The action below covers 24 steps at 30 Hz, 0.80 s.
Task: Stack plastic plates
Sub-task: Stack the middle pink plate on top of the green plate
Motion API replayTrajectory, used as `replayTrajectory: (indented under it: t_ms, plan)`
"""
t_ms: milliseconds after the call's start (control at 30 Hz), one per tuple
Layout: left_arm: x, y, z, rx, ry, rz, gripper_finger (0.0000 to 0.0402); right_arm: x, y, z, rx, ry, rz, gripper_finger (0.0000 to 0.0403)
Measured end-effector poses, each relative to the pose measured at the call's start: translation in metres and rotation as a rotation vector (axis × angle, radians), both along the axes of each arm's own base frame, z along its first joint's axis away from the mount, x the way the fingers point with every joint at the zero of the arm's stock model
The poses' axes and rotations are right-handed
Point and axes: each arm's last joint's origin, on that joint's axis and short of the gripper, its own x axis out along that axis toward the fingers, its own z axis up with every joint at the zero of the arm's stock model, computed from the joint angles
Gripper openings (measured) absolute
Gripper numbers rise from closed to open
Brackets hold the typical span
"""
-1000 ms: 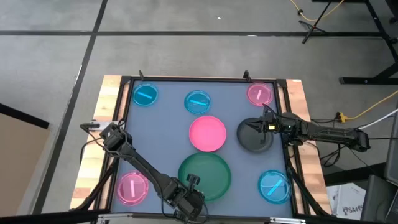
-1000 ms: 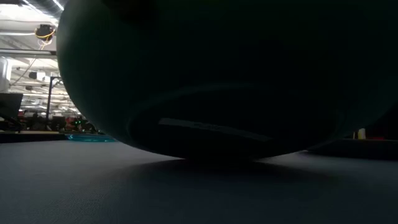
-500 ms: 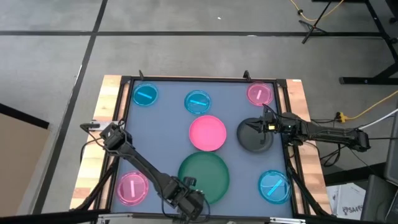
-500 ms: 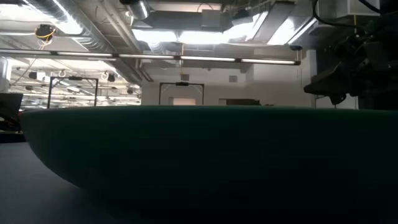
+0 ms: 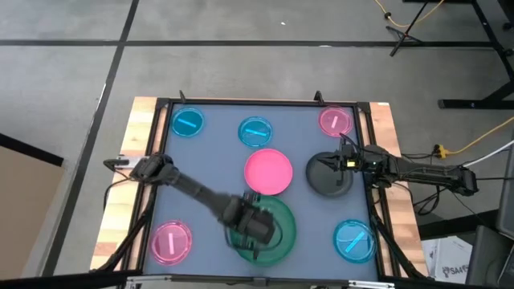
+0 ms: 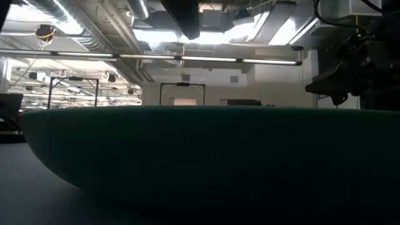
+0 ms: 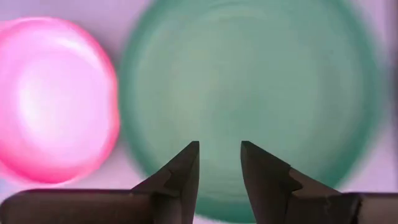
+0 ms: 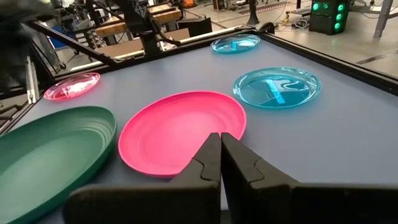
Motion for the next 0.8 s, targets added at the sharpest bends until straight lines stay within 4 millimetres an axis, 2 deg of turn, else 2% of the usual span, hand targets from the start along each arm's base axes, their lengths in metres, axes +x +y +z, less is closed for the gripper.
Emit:
replayTrajectory:
  t_ms: [300, 533, 667, 800]
  plan:
    - [0.022, 0.080, 0.000, 0.135, 0.040, 0.038, 0.0111, 0.000, 0.002, 0.000, 0.010, -0.001, 0.051, 0.0001]
    - [0.029, 0.134, -0.003, 0.146, 0.096, 0.091, 0.0111, 0.000, 0.001, 0.000, -0.038, 0.006, 0.060, 0.0001]
    - [0.018, 0.161, -0.011, 0.129, 0.107, 0.125, 0.0111, 0.000, 0.001, 0.000, -0.045, 0.007, 0.061, 0.0001]
    - [-0.008, 0.191, -0.019, 0.114, 0.038, 0.211, 0.0111, 0.000, 0.001, 0.000, -0.047, 0.009, 0.045, 0.0001]
